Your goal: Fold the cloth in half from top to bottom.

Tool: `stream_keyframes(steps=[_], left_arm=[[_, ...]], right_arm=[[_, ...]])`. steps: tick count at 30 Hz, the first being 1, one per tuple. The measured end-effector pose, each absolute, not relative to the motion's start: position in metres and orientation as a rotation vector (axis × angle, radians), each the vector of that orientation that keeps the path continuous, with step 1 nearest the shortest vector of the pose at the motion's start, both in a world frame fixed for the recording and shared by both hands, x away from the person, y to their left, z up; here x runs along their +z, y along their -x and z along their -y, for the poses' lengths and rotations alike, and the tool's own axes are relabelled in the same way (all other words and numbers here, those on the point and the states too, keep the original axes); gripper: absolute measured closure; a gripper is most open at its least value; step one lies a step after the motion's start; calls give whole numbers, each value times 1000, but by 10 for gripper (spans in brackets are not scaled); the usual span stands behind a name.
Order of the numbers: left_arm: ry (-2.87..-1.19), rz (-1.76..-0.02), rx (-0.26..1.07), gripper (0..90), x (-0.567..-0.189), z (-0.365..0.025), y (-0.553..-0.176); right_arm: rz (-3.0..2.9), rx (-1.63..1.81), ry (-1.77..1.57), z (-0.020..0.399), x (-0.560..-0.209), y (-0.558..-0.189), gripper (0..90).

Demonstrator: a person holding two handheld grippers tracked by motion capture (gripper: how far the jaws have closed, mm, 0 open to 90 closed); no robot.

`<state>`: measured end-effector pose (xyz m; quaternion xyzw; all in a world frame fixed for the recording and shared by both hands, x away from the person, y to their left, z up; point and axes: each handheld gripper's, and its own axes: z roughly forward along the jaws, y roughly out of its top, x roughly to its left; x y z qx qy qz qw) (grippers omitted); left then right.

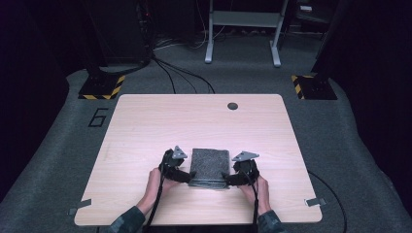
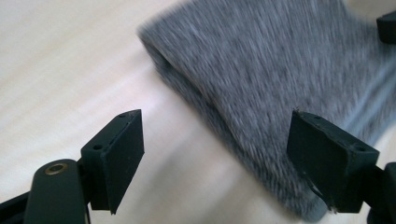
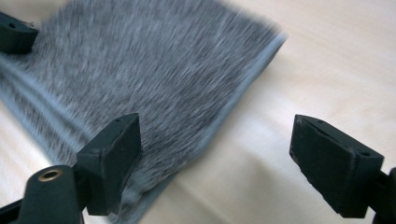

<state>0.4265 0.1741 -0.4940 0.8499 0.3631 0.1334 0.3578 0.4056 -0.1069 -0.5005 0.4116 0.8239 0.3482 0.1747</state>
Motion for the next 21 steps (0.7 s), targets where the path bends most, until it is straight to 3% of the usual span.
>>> stream_keyframes(steps=[6,13,21], left_arm=[[-2208,-1037,389,190,-495,-164,-465],[-2251,-1062,366,192,-512,-162,-467],[-2173,-1072,394,186,-493,-160,-478]], right_arm=[[-2285,952,-1251,102,-494,-442,157],[-2322,851,-1276,101,-513,-454,149],[-2275,950,-1303,107,-493,-467,150]])
